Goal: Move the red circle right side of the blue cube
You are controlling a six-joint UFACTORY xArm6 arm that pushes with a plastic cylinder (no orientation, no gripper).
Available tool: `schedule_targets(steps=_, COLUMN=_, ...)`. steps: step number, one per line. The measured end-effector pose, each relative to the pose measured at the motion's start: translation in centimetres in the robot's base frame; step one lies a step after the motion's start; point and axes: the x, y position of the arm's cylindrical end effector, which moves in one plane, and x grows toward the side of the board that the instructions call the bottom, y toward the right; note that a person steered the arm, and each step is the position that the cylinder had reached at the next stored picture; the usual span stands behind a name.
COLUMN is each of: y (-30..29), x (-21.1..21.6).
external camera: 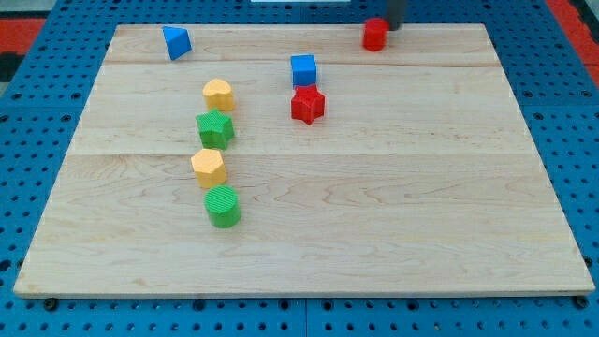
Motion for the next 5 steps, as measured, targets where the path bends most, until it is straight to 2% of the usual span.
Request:
schedule_targets(steps=1, y=-7.6, x=0.3)
schedule_targets(steps=2, y=-3.9, x=2.6)
schedule_targets(steps=3, y=-0.8, x=0.9)
schedule_targets(steps=5, y=0.2, x=8.2)
